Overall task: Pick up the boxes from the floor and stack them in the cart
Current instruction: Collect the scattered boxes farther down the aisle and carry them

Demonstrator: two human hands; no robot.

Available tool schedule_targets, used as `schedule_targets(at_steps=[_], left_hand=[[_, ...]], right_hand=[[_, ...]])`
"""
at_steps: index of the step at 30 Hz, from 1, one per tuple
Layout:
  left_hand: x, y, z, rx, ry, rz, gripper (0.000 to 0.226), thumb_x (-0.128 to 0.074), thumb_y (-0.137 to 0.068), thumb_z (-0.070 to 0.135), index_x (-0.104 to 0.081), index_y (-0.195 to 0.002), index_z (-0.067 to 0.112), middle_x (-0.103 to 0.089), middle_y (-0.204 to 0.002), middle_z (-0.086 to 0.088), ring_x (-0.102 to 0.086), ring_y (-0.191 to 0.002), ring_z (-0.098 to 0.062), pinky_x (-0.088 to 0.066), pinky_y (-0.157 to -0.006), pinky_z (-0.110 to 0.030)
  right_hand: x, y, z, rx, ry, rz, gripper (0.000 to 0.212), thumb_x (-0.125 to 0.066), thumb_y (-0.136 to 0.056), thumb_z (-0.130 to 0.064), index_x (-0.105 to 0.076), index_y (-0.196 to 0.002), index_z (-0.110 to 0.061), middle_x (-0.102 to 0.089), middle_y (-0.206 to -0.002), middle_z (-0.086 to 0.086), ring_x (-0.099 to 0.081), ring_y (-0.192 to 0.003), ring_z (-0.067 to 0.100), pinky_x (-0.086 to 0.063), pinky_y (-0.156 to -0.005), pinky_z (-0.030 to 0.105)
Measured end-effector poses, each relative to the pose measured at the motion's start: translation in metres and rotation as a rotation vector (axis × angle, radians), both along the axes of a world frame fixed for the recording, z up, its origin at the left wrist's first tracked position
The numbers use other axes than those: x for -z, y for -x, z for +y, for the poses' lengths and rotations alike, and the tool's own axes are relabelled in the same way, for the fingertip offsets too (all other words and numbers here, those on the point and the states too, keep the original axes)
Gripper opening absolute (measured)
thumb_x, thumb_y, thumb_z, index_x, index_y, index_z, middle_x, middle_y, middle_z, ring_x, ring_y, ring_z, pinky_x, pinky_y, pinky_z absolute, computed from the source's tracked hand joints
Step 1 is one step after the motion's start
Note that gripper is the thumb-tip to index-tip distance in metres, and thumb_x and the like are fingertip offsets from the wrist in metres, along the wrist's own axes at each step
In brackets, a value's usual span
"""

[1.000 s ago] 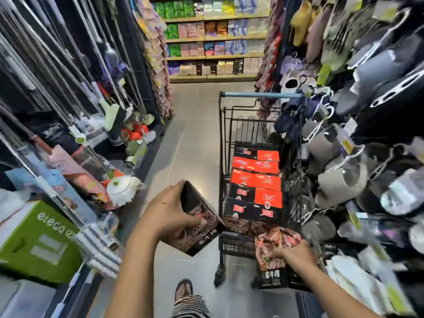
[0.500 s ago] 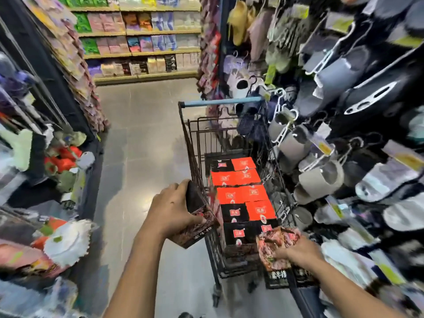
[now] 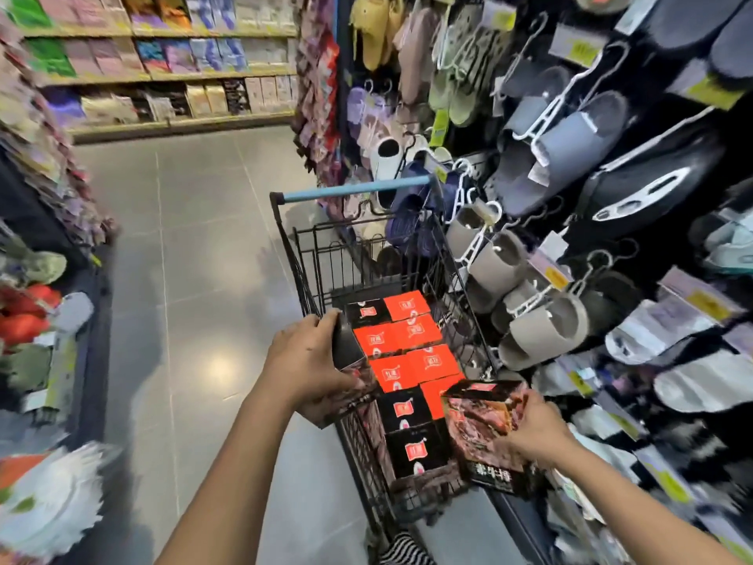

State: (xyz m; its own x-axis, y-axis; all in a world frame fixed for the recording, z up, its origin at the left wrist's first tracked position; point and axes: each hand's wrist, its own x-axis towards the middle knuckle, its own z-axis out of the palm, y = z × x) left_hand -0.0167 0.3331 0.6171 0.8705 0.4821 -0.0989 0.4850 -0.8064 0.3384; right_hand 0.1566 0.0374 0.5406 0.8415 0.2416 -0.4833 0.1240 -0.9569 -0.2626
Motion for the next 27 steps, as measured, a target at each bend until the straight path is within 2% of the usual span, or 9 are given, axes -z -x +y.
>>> schedule_targets(at_steps=[2, 3, 6, 10, 15, 18, 19, 23, 27], left_hand=[[0.001, -0.019, 0.007, 0.025, -0.037, 0.034, 0.098, -0.073, -0.058, 0.064, -0.031, -0.138, 0.026, -0.053, -0.117, -0.001, -0.052, -0.109, -0.026, -0.043, -0.089, -0.035], [0.003, -0.028, 0.010, 0.036, -0.051, 0.047, 0.096, -0.071, -0.058, 0.065, -0.032, -0.136, 0.025, -0.053, -0.114, 0.000, -0.053, -0.108, -0.026, -0.043, -0.088, -0.036], [0.012, -0.062, 0.020, 0.055, -0.078, 0.049, 0.089, -0.069, -0.059, 0.065, -0.036, -0.131, 0.025, -0.051, -0.103, 0.003, -0.053, -0.102, -0.024, -0.042, -0.082, -0.034], [0.032, -0.117, 0.031, -0.009, -0.103, 0.057, 0.102, -0.062, -0.059, 0.071, -0.027, -0.143, 0.024, -0.053, -0.116, 0.000, -0.052, -0.109, -0.024, -0.042, -0.088, -0.036], [0.076, -0.196, 0.048, -0.058, -0.184, 0.084, 0.108, -0.057, -0.059, 0.082, -0.032, -0.143, 0.020, -0.057, -0.114, -0.005, -0.056, -0.106, -0.030, -0.047, -0.087, -0.041], [0.101, -0.234, 0.062, -0.059, -0.210, 0.118, 0.104, -0.063, -0.061, 0.078, -0.032, -0.143, 0.021, -0.056, -0.120, -0.007, -0.055, -0.109, -0.030, -0.044, -0.089, -0.041], [0.109, -0.244, 0.068, -0.054, -0.213, 0.129, 0.103, -0.064, -0.064, 0.076, -0.029, -0.145, 0.021, -0.054, -0.123, -0.007, -0.054, -0.111, -0.030, -0.042, -0.091, -0.041], [0.132, -0.268, 0.087, -0.008, -0.210, 0.196, 0.103, -0.063, -0.069, 0.072, -0.024, -0.149, 0.020, -0.051, -0.131, -0.011, -0.049, -0.119, -0.032, -0.038, -0.098, -0.042], [0.150, -0.274, 0.099, 0.045, -0.191, 0.213, 0.102, -0.069, -0.065, 0.068, -0.033, -0.146, 0.017, -0.054, -0.127, -0.014, -0.052, -0.113, -0.036, -0.041, -0.094, -0.044]], right_hand=[[0.032, -0.036, 0.002, -0.027, -0.070, -0.018, 0.105, -0.078, -0.023, -0.052, -0.043, -0.117, -0.021, -0.063, -0.112, 0.002, -0.063, -0.101, 0.020, -0.054, -0.087, 0.030], [0.034, -0.047, 0.007, -0.049, -0.104, -0.030, 0.104, -0.079, -0.024, -0.050, -0.044, -0.117, -0.021, -0.063, -0.110, 0.001, -0.064, -0.102, 0.019, -0.053, -0.086, 0.030], [0.009, -0.066, 0.041, -0.086, -0.201, -0.061, 0.094, -0.093, -0.046, -0.028, -0.042, -0.123, -0.010, -0.058, -0.110, 0.002, -0.059, -0.109, 0.023, -0.045, -0.084, 0.025], [0.025, -0.121, 0.077, -0.166, -0.341, -0.038, 0.096, -0.092, -0.056, -0.019, -0.035, -0.134, -0.008, -0.058, -0.115, 0.002, -0.056, -0.112, 0.022, -0.035, -0.076, 0.022], [0.057, -0.192, 0.125, -0.279, -0.472, 0.045, 0.102, -0.088, -0.060, -0.036, -0.030, -0.143, -0.020, -0.064, -0.122, -0.001, -0.062, -0.111, 0.020, -0.051, -0.085, 0.032], [0.076, -0.229, 0.158, -0.311, -0.560, 0.125, 0.096, -0.091, -0.059, -0.024, -0.038, -0.138, -0.014, -0.064, -0.113, -0.011, -0.061, -0.106, 0.006, -0.046, -0.082, 0.010], [0.082, -0.240, 0.169, -0.324, -0.586, 0.139, 0.097, -0.092, -0.056, -0.024, -0.039, -0.137, -0.015, -0.064, -0.112, -0.013, -0.061, -0.105, 0.005, -0.046, -0.083, 0.008], [0.105, -0.273, 0.209, -0.406, -0.647, 0.194, 0.112, -0.094, -0.051, -0.033, -0.032, -0.143, -0.019, -0.062, -0.124, -0.004, -0.059, -0.113, 0.011, -0.048, -0.097, 0.028], [0.126, -0.286, 0.233, -0.470, -0.617, 0.231, 0.110, -0.091, -0.053, -0.046, -0.030, -0.143, -0.025, -0.063, -0.121, -0.005, -0.060, -0.111, 0.010, -0.048, -0.093, 0.024]])
